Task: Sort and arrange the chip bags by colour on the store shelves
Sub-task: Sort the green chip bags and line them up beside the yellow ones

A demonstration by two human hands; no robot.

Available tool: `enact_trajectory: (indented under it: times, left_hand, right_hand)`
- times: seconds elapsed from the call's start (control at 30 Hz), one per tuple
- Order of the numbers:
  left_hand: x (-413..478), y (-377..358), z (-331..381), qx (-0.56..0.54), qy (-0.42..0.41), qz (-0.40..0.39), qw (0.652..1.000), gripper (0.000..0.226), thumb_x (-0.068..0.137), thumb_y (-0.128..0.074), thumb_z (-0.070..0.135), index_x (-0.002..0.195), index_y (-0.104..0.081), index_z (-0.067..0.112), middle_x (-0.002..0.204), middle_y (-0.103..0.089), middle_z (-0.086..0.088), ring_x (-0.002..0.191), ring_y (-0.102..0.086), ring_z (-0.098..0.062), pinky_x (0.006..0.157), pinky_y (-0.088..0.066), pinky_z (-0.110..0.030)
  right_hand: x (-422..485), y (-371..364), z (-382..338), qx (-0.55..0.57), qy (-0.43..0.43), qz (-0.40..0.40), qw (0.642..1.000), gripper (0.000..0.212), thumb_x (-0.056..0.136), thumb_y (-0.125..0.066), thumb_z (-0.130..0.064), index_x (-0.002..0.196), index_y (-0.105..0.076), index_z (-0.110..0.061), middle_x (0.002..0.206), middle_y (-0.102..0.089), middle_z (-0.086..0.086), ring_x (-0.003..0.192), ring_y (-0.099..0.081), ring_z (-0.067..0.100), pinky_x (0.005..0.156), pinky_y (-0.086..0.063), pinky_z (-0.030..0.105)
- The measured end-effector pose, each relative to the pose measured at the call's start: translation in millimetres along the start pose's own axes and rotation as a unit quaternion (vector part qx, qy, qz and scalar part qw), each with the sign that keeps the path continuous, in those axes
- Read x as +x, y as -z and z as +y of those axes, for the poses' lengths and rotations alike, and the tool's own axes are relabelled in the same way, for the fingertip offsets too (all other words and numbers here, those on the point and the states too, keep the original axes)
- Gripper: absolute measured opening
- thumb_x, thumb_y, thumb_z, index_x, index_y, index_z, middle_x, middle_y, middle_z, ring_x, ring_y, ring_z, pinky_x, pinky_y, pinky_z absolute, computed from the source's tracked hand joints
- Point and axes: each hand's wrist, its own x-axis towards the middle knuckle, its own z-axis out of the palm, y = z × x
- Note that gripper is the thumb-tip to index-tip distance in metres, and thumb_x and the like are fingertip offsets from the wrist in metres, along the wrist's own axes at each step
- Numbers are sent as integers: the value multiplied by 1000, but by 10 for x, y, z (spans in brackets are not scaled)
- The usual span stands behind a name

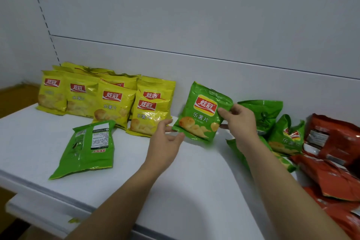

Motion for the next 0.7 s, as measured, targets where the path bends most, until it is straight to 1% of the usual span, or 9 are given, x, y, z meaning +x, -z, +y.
enact_trajectory:
  times: [0.1,0.17,0.2,0.33,0.4,0.47,0.53,0.63,0.7]
  left_hand:
    - [-5,72,105,136,-56,-7,989,41,86,-67,27,124,-52,27,113,-62,5,85,-62,-5,74,-54,-30]
    - [-9,180,184,208,-108,4,972,39,87,-65,31,124,-54,25,114,-60,10,89,-60,-4,77,-52,-28]
    - [-14,246,221,239,-130,9,962,36,87,-65,32,122,-56,24,113,-58,11,87,-58,-3,76,-50,-27]
    - [-34,525,287,328,-187,2,926,24,88,-63,33,111,-62,26,104,-56,13,86,-57,-6,78,-50,-32]
    - [-46,628,276,354,-204,-21,913,23,88,-62,34,110,-61,27,104,-57,12,91,-58,-8,80,-50,-35]
    - [-52,707,262,375,-203,-30,904,24,88,-62,36,110,-61,27,107,-59,10,97,-58,-11,81,-50,-36]
    - [-63,770,257,393,-193,-30,898,25,88,-62,37,111,-61,27,110,-60,10,101,-58,-12,83,-50,-37]
    - [-73,865,243,412,-183,-40,892,29,86,-59,42,109,-62,25,110,-61,8,102,-58,-15,85,-50,-40]
    - [-78,933,236,422,-179,-44,888,31,84,-57,43,108,-62,24,110,-61,6,102,-58,-17,85,-49,-41]
  right_hand:
    - [154,-101,-81,-15,6,-3,1000,12,88,-68,-11,93,-66,0,95,-68,24,84,-70,36,66,-60,49]
    - [290,-169,-95,-54,22,0,998,13,85,-71,-18,86,-66,-6,90,-70,19,85,-69,37,69,-58,56]
    - [345,-195,-100,-80,29,1,996,13,84,-72,-20,85,-66,-9,88,-70,16,85,-69,36,72,-57,56]
    - [469,-308,-124,-132,41,10,990,11,84,-73,-22,84,-66,-13,84,-70,5,80,-69,27,76,-57,49]
    - [499,-376,-121,-171,50,10,984,10,85,-72,-24,86,-67,-16,84,-69,0,82,-66,24,78,-55,40]
    - [528,-435,-113,-200,51,7,978,13,86,-71,-25,92,-67,-14,87,-67,1,84,-63,23,75,-50,32]
    - [542,-470,-101,-215,46,7,975,14,87,-70,-25,94,-67,-13,90,-67,3,82,-60,22,72,-46,30]
    - [536,-478,-67,-246,45,28,968,19,86,-71,-30,94,-66,-14,93,-69,4,79,-59,21,69,-45,31]
    - [507,-481,-79,-263,38,38,963,27,84,-72,-34,97,-61,-13,90,-64,3,67,-55,16,62,-41,29]
